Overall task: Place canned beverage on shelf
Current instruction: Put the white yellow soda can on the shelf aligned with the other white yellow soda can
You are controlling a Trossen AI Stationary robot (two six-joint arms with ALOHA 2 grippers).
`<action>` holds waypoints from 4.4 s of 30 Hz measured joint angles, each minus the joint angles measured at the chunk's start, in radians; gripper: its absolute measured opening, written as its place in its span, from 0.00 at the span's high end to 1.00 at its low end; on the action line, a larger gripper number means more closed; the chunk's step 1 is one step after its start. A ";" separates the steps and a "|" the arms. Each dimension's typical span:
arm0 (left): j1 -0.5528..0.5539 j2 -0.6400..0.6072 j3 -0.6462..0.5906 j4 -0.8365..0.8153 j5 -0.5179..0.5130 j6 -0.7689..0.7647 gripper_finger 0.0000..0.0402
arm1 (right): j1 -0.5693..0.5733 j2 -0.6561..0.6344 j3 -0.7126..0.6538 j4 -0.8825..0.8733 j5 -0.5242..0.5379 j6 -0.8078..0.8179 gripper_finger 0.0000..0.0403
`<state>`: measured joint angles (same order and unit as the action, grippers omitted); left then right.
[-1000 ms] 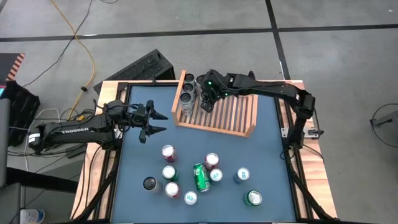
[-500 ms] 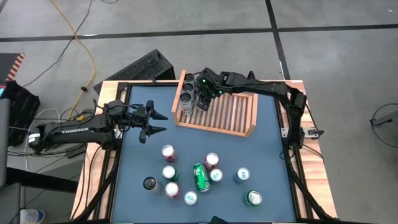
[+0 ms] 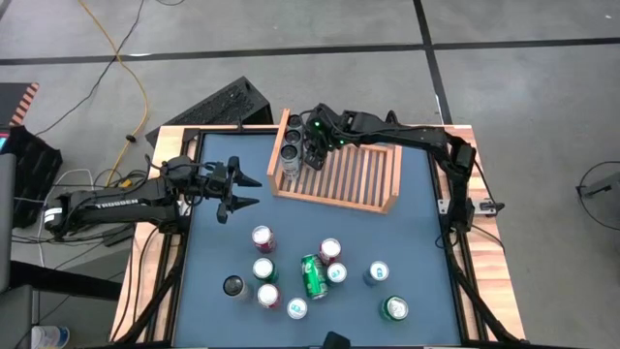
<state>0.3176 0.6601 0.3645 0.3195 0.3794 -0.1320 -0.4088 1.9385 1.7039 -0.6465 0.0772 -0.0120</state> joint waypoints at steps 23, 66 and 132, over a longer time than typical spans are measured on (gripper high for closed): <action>0.000 0.000 0.000 0.000 -0.001 0.016 0.44 | -0.008 0.013 -0.001 0.022 -0.037 -0.038 0.40; 0.000 0.000 0.000 0.000 -0.028 0.019 0.44 | -0.011 -0.010 0.099 -0.046 -0.025 -0.151 0.27; -1.057 0.650 0.889 -1.222 -0.563 -0.499 0.44 | 0.557 -0.061 0.585 -0.913 0.238 0.057 0.28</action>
<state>-0.7395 1.3100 1.2539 -0.9022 -0.1837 -0.6305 0.1482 1.8778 2.2889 -1.5598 0.3156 0.0446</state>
